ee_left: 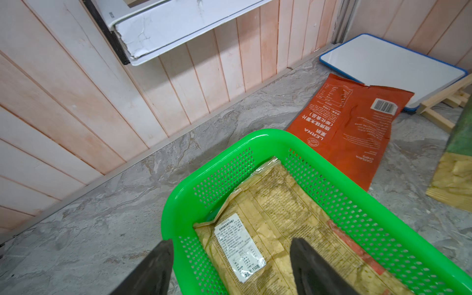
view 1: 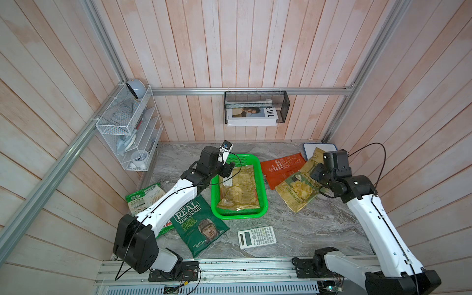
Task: Put the potato chips into the basket
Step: Pick up the potato chip from the center of the board, then place the potato chip in the basket.
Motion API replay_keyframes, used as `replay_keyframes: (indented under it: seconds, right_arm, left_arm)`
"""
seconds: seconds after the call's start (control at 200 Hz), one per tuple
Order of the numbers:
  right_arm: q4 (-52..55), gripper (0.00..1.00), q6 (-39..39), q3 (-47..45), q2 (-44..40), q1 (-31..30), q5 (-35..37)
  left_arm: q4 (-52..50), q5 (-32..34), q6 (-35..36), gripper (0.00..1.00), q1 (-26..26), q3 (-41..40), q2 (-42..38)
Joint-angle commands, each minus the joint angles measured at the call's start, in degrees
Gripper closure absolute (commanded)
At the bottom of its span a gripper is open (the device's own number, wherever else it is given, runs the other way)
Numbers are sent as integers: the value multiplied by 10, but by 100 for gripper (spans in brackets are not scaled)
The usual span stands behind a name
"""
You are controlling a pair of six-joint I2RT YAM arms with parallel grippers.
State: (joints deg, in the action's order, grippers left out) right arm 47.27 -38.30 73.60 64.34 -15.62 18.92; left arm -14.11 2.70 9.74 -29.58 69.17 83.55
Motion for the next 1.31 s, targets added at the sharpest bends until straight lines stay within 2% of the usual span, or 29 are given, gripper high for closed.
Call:
replay_keyframes:
  seconds: [0.0,0.21,0.42,0.525,0.645,0.765,0.915,1.06,1.225,1.3]
  right_arm:
    - [-99,100,90,29,29,-55,23]
    - [-255,100,122,36,92,-126,5]
    - [-282,100,156,100,184,-171,-88]
    - [-266,100,158,140,233,-182,-151]
    - [-226,100,154,189,293,-184,-240]
    - [-173,100,163,244,363,-185,-317]
    - [-101,100,189,314,446,-186,-374]
    - [-48,100,171,366,512,-185,-428]
    - [-43,100,128,352,544,-185,-518]
    - [-39,100,132,339,547,-186,-516]
  left_arm:
    - [15,53,11,22,-2,-11,-19]
    - [42,151,4,22,1,-21,-13]
    - [62,224,1,22,15,-30,-27]
    - [67,251,-21,22,32,-31,-29]
    - [58,246,-58,22,59,-25,-30]
    - [51,247,-58,23,75,-23,-37]
    - [56,256,-49,22,80,-28,-49]
    - [55,253,-48,22,80,-28,-55]
    - [56,256,-43,22,81,-30,-59]
    - [56,254,-45,22,81,-30,-59]
